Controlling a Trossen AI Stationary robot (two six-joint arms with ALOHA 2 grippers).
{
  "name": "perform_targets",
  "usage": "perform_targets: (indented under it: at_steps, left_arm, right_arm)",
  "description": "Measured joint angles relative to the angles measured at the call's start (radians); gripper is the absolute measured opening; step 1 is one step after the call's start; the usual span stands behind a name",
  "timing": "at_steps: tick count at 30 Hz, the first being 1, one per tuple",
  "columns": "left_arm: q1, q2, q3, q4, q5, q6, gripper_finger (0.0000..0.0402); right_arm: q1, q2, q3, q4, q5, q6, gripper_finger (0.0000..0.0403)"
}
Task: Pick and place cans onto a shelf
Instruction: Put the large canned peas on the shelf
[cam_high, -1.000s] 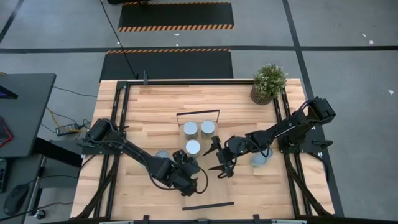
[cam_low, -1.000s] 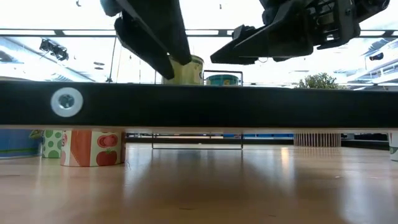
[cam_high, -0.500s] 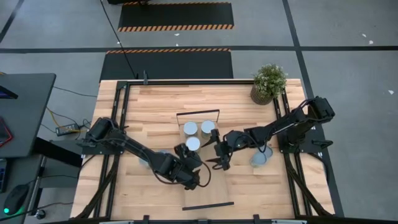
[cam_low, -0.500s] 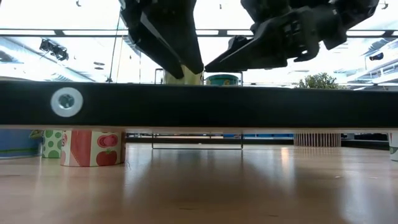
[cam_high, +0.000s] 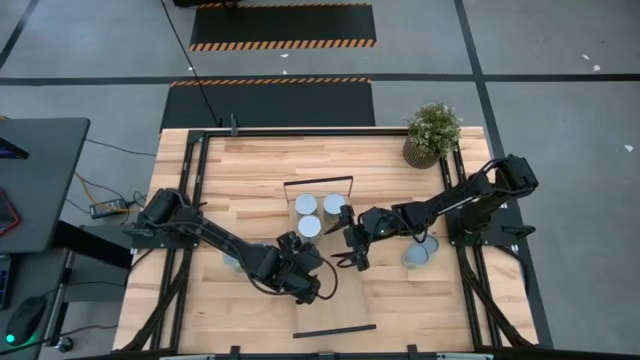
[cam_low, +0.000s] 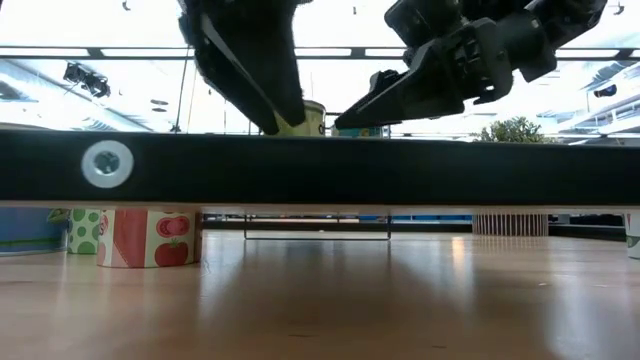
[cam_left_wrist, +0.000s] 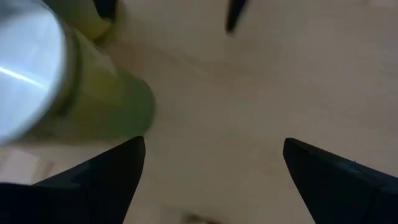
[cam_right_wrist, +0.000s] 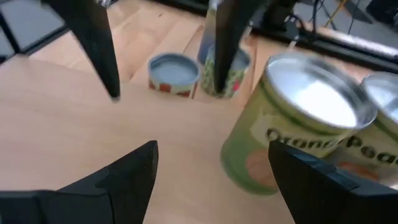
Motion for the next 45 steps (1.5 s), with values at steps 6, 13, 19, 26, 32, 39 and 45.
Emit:
perform_targets:
  at_steps: [6, 13, 19, 26, 32, 39, 45]
  left_arm:
    - [-0.043, -0.002, 0.096, -0.2, 0.049, -0.086, 0.0387]
    - [-0.11, -0.003, 0.156, -0.519, 0.052, -0.313, 0.0387]
    - [-0.165, -0.01, 0.138, -0.676, 0.056, -0.439, 0.0387]
    - [-0.15, -0.1, 0.138, -0.765, 0.024, -0.48, 0.0378]
    - [-0.1, -0.182, 0.06, -0.763, 0.01, -0.462, 0.0354]
    - [-0.123, -0.34, -0.117, -0.724, 0.094, -0.564, 0.0336]
    - [-0.208, -0.496, -0.265, -0.619, 0.245, -0.817, 0.0328]
  right_arm:
    - [0.048, -0.046, 0.0, -0.08, 0.048, 0.009, 0.0313]
    - [0.101, -0.096, 0.0, -0.159, 0.114, 0.016, 0.0313]
    - [0.114, -0.099, 0.0, -0.159, 0.117, 0.016, 0.0313]
    - [0.112, -0.099, 0.0, -0.144, 0.118, 0.016, 0.0313]
    - [0.112, -0.099, 0.0, -0.135, 0.115, 0.016, 0.0313]
    - [0.111, -0.099, 0.0, -0.142, 0.115, 0.016, 0.0313]
    - [0.11, -0.099, 0.0, -0.142, 0.115, 0.016, 0.0313]
